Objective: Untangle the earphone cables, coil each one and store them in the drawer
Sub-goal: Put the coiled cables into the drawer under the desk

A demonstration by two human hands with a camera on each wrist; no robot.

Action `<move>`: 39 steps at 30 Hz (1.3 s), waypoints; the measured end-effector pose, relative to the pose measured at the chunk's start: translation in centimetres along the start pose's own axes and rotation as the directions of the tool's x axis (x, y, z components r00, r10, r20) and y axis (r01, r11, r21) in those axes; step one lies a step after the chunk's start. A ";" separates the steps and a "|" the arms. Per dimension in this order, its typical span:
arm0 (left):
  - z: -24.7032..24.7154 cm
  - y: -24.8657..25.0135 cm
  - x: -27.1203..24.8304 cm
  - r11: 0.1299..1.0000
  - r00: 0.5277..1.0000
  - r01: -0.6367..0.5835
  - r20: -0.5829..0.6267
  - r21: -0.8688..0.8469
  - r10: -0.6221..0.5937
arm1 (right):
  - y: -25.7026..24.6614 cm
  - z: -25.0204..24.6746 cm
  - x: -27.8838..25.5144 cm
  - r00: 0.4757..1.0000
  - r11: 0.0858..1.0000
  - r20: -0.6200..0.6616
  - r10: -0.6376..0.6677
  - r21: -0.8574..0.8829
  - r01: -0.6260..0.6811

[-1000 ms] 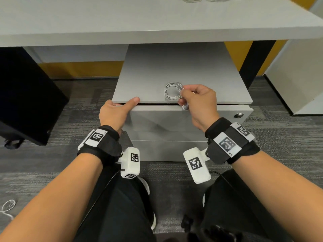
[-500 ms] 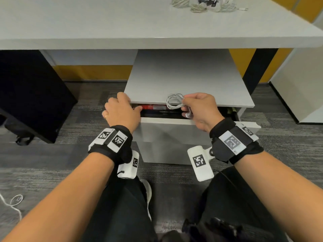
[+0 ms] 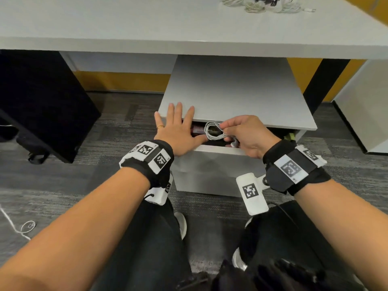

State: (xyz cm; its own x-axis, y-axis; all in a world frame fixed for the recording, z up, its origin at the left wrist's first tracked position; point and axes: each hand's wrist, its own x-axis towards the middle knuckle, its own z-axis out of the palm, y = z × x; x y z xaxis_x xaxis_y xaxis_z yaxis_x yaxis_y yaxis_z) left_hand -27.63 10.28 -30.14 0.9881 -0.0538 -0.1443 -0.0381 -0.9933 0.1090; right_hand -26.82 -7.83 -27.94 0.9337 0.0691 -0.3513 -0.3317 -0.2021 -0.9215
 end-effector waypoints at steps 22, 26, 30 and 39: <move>-0.3 -1.4 -2.5 0.661 0.903 -0.039 -0.310 -0.749 -0.298 | -1.0 3.5 1.5 0.941 0.854 0.288 0.179 -0.521 -0.003; 0.1 -1.7 -2.2 0.652 0.906 -0.023 -0.292 -0.758 -0.308 | -1.4 4.8 1.2 0.917 0.831 0.353 0.186 -0.554 0.045; 0.6 -1.0 -1.7 0.936 0.945 0.037 -0.293 -0.350 -0.147 | -2.0 5.3 1.2 0.881 0.764 0.441 0.174 -0.624 0.162; 0.4 -0.7 -2.5 0.997 0.992 0.054 -0.109 -0.056 -0.060 | -4.3 2.5 0.7 0.936 0.743 0.340 0.087 -0.648 0.166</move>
State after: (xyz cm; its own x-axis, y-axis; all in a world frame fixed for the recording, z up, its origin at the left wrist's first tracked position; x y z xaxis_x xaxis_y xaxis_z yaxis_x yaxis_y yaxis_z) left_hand -30.12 11.10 -30.28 0.9989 0.0175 -0.0427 0.0240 -0.9875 0.1557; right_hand -25.09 -4.49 -24.65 0.7994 0.3794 -0.4657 -0.0038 -0.7720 -0.6356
